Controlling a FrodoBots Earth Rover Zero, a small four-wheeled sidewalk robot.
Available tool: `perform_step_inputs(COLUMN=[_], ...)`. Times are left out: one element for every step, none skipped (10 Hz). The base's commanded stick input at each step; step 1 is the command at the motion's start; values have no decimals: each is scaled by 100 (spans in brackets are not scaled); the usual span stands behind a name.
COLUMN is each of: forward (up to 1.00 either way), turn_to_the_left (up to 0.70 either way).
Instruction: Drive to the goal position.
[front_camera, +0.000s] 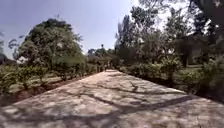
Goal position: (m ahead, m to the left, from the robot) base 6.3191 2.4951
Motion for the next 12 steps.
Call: perform_step_inputs(forward=[50, 50, 50, 50, 50, 50, 50, 50, 50, 50, 50, 50], turn_to_the_left=[-10, -32, -50, -50, -50, -31, -9, 0, 0, 0, 0, 0])
